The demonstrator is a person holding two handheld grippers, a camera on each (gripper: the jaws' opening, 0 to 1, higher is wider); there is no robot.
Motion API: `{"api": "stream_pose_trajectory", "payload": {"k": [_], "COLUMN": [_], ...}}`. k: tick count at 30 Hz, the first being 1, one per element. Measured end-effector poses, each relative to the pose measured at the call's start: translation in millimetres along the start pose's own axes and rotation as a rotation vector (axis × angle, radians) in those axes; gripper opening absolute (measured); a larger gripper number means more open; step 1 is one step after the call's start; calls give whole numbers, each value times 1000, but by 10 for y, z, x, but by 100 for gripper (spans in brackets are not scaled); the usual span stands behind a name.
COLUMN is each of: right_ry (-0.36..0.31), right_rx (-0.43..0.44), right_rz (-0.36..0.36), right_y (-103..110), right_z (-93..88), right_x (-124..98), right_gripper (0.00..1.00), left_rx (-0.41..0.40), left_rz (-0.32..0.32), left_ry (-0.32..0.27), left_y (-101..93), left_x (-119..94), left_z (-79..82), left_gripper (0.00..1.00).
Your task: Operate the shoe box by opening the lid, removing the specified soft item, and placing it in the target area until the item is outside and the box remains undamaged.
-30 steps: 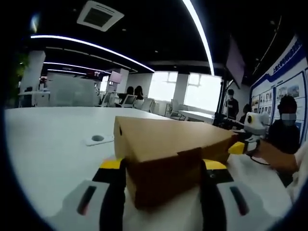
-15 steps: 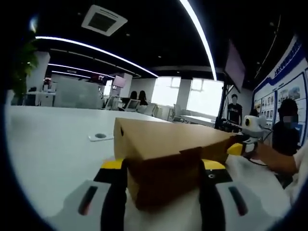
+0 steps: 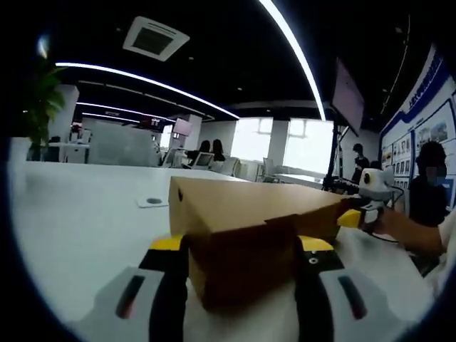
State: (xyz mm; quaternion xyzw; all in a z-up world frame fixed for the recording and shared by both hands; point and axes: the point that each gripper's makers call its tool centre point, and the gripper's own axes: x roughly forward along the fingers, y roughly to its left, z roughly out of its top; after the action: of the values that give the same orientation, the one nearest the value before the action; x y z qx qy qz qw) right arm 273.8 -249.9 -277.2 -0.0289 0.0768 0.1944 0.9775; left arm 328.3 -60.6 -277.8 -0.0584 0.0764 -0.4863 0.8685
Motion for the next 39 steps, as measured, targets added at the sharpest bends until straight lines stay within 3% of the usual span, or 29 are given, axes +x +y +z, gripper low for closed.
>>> {"api": "stream_pose_trajectory", "payload": {"k": [22, 34, 39], "right_ry": [-4, -10, -11], "right_rx": [-10, -13, -14], "right_rz": [58, 83, 83], "right_y": [159, 231, 248], "right_z": [-9, -10, -7], "right_x": [-88, -130, -135], "right_gripper": [93, 93, 93], "left_rx": [51, 33, 41], "left_rz": [65, 77, 73], "left_ry": [9, -19, -3], "left_y": [-94, -152, -153], "left_x": [-216, -362, -380], "left_z": [-73, -81, -86], "left_gripper": [60, 59, 59]}}
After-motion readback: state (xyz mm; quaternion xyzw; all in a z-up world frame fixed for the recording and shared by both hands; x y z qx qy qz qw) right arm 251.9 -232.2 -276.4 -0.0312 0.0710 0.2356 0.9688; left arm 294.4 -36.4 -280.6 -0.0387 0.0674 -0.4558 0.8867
